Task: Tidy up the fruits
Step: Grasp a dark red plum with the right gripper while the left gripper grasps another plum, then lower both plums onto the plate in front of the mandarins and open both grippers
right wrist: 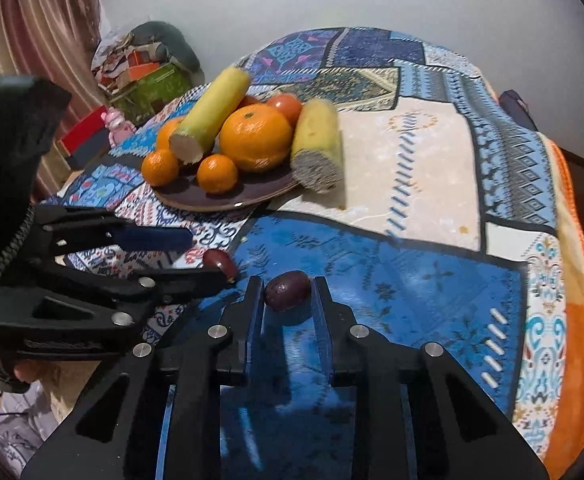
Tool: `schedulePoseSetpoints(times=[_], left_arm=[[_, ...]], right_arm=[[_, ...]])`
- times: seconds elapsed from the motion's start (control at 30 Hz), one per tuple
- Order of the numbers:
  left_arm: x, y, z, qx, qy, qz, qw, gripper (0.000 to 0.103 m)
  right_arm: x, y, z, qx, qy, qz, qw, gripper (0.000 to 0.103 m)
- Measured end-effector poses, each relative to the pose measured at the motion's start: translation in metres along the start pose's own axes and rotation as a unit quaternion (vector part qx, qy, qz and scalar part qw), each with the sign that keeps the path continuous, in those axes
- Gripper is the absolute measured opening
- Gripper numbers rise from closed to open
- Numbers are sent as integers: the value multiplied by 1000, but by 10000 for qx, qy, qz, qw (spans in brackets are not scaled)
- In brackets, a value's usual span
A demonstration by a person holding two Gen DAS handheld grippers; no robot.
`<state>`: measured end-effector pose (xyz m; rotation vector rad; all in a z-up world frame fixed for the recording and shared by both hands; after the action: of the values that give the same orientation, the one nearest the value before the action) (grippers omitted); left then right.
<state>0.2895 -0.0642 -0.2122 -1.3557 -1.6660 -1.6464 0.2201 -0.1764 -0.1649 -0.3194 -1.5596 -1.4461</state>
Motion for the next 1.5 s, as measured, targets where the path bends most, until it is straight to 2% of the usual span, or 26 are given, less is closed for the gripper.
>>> schedulePoseSetpoints(times=[0.1, 0.23, 0.27, 0.5, 0.83, 1.17, 1.5], left_arm=[[-6, 2, -4, -95, 90, 45, 9999, 44], [-13, 5, -8, -187, 230, 76, 9995, 31], [-13, 5, -8, -199, 244, 75, 9995, 30], [0, 3, 1, 3, 152, -68, 9999, 30], [36, 10, 52, 521, 352, -474, 9969, 30], [36, 23, 62, 587, 426, -617, 9955, 30], [28, 25, 65, 638, 449, -592, 9952, 30]], right_arm=[[4, 0, -2, -74, 61, -35, 9999, 22], [5, 0, 1, -75, 176, -67, 9998, 22], [6, 0, 2, -74, 200, -64, 9998, 22], [2, 7, 5, -60, 255, -42, 9996, 22], [-14, 35, 24, 224, 274, -135, 9993, 22], [-38, 54, 35, 460, 264, -110, 9985, 22], [-58, 60, 36, 453, 284, 37, 9986, 22]])
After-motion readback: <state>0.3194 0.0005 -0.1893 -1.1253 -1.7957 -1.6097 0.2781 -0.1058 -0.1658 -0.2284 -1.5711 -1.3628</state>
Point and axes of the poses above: each gripper's, at about its wrist camera, not at the fingertips, and x roughly against the way its jaws point, z to its left, y to its top, the point moved 3 cm from there along -x, roughly the way its jaws point, and after that the axes turned 4 degrees about -y, right-handed, at the moved point
